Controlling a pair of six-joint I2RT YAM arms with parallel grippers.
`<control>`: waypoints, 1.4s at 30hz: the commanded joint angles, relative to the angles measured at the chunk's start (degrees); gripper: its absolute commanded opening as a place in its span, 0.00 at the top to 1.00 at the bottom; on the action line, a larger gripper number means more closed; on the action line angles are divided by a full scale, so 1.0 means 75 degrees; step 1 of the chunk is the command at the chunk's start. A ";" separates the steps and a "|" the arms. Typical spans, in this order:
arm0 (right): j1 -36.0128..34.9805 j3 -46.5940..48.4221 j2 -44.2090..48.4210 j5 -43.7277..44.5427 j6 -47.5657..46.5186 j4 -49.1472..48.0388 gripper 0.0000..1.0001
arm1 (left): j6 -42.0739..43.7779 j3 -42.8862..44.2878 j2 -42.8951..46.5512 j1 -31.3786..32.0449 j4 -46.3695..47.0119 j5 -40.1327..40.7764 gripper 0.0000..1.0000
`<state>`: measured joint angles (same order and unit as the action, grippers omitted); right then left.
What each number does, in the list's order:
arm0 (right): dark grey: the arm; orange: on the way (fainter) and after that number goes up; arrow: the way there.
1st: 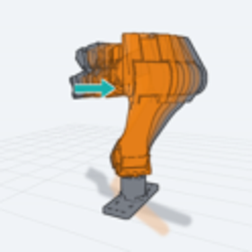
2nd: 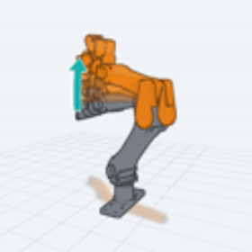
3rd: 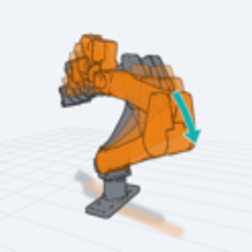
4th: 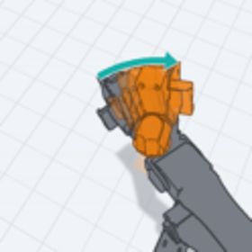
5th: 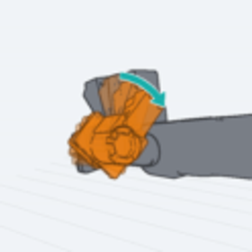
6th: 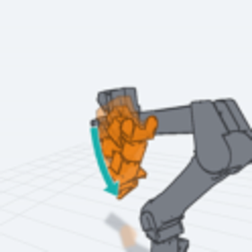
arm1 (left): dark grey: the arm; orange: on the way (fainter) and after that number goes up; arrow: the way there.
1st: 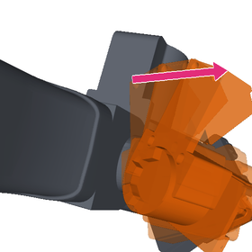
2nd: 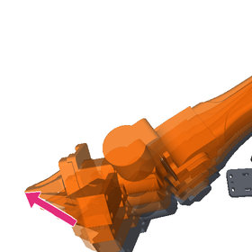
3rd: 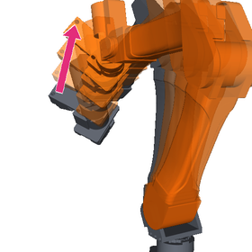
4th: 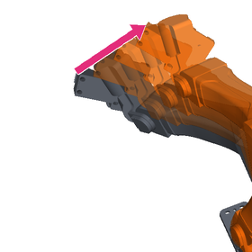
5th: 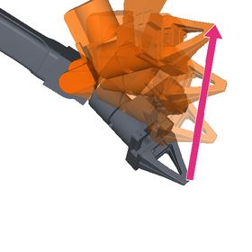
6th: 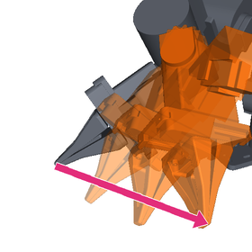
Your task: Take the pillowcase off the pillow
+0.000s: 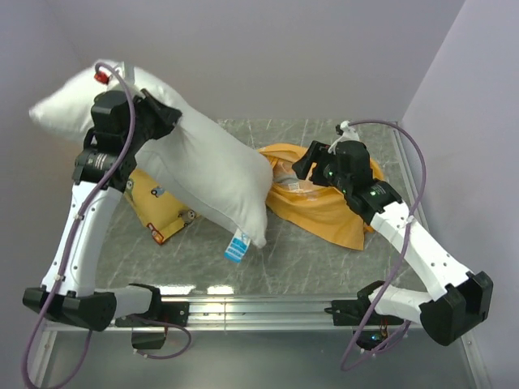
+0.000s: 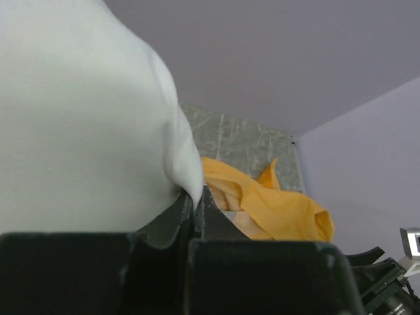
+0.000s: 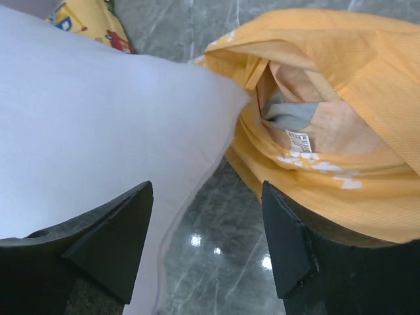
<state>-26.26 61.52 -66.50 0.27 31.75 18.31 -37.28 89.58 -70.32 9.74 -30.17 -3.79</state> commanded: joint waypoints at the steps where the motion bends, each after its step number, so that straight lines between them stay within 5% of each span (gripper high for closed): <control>1: -0.0002 0.0281 0.0534 -0.0048 -0.0002 -0.0145 0.26 | 0.0224 0.1459 -0.0418 0.0774 0.1316 0.0353 0.99; 12: 0.0009 0.0786 0.1191 0.1182 -0.0565 0.0887 0.25 | -0.0115 0.4283 -0.2317 0.2216 0.1129 -0.0325 0.99; 16: 0.0009 0.0926 0.1331 0.1557 -0.0635 0.1098 0.24 | -0.0373 0.4345 -0.2670 0.2393 0.1339 -0.0923 0.99; 20: 0.0021 0.0775 0.1355 0.1954 -0.0705 0.1110 0.23 | -0.0654 0.3422 -0.2740 0.2393 0.1748 -0.1413 0.99; 27: 0.0056 -0.0185 0.0865 0.1909 -0.0577 0.0537 0.23 | -0.1193 -0.0651 -0.3091 0.3246 0.3517 -0.1604 1.00; 34: 0.0033 -0.0982 -0.0540 0.0915 -0.0448 -0.0563 0.25 | -0.1030 -0.1549 -0.4241 0.3729 0.3463 -0.0692 0.99; 37: 0.0033 -0.1159 -0.0999 0.0551 -0.0401 -0.0822 0.26 | -0.0843 -0.1643 -0.3984 0.3752 0.3110 0.0117 0.90; 42: 0.0021 -0.1230 -0.1212 0.0362 -0.0284 -0.0882 0.27 | -0.0409 -0.1831 -0.3129 0.3753 0.2489 0.1043 0.47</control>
<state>-25.78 53.45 -74.46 7.25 28.18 13.63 -43.13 77.03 -98.35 37.08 -7.55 -1.41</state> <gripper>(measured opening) 0.731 0.483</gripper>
